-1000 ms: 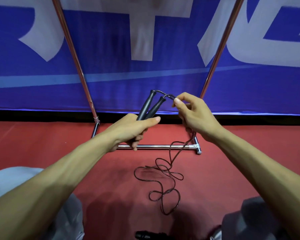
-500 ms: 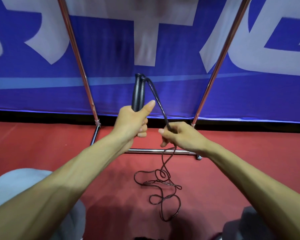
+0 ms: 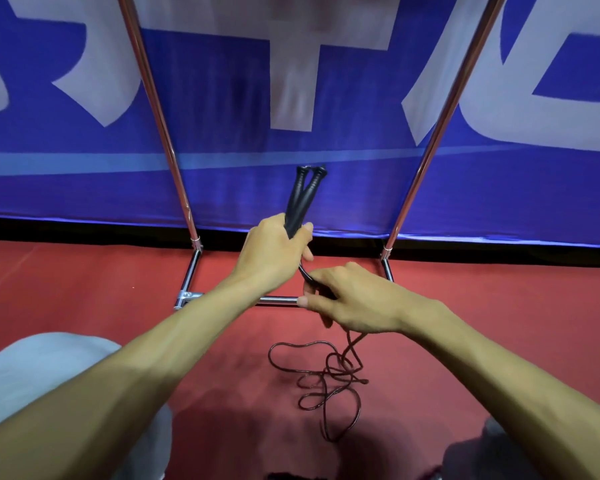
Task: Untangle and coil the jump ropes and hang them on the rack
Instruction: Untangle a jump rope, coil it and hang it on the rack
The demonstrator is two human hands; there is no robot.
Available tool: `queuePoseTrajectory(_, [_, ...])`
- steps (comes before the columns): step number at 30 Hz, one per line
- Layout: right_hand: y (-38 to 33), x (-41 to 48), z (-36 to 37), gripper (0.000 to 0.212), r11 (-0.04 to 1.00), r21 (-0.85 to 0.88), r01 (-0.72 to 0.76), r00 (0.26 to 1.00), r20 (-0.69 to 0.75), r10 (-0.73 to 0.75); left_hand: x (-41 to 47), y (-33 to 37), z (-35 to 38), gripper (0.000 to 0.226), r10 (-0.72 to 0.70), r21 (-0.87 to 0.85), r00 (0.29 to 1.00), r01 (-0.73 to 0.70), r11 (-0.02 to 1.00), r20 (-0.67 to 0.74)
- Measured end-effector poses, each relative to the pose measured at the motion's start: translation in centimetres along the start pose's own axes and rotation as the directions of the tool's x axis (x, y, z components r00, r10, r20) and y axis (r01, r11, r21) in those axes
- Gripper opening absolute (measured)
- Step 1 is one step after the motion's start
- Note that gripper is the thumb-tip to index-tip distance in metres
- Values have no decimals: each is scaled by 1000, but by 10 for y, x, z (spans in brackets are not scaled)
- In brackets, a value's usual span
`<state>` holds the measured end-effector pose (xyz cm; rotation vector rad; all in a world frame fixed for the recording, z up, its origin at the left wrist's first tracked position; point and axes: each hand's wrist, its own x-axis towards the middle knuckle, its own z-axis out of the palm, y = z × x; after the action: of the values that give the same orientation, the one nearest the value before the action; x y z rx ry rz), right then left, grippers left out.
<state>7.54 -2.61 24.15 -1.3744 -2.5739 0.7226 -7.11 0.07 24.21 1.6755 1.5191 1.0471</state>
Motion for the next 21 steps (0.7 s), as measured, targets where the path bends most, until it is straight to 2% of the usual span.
queuePoseTrajectory(3, [8,-1,-1,31,964,201,-172,981,120,150,-1,5,-4,22,37,-11,998,-37,999,-51])
queuePoseTrajectory(4, [13,-1,-2,33,959,200,-203,975,132,178,0,6,-6,22,50,-17,994,-51,999,-95])
queuePoseTrajectory(7, [24,1,-4,41,978,24,-208,975,88,205,4,6,-16,18,78,6,984,-78,997,-161])
queuePoseTrajectory(11, [25,1,-5,36,970,65,-233,971,79,228,9,0,-21,18,-35,-351,994,-4,936,-105])
queuePoseTrajectory(12, [23,0,-7,36,968,91,-232,971,77,226,11,-2,-21,18,-62,-342,992,20,940,-114])
queuePoseTrajectory(13, [22,0,-9,36,965,131,-225,973,71,218,14,-5,-24,19,-68,-252,989,32,967,-134])
queuePoseTrajectory(15, [21,-1,-15,36,970,176,-168,985,3,170,17,-11,-28,23,-41,90,991,52,995,-127])
queuePoseTrajectory(17, [19,-2,-23,30,982,151,-117,990,-62,128,14,-17,-30,30,-15,372,999,33,928,-51])
queuePoseTrajectory(19, [16,-7,-31,27,986,144,-84,993,-70,95,11,-23,-26,41,-27,514,999,6,858,33])
queuePoseTrajectory(21, [14,-13,-36,24,995,97,-39,997,-67,45,6,-23,-23,53,-83,574,990,3,819,115])
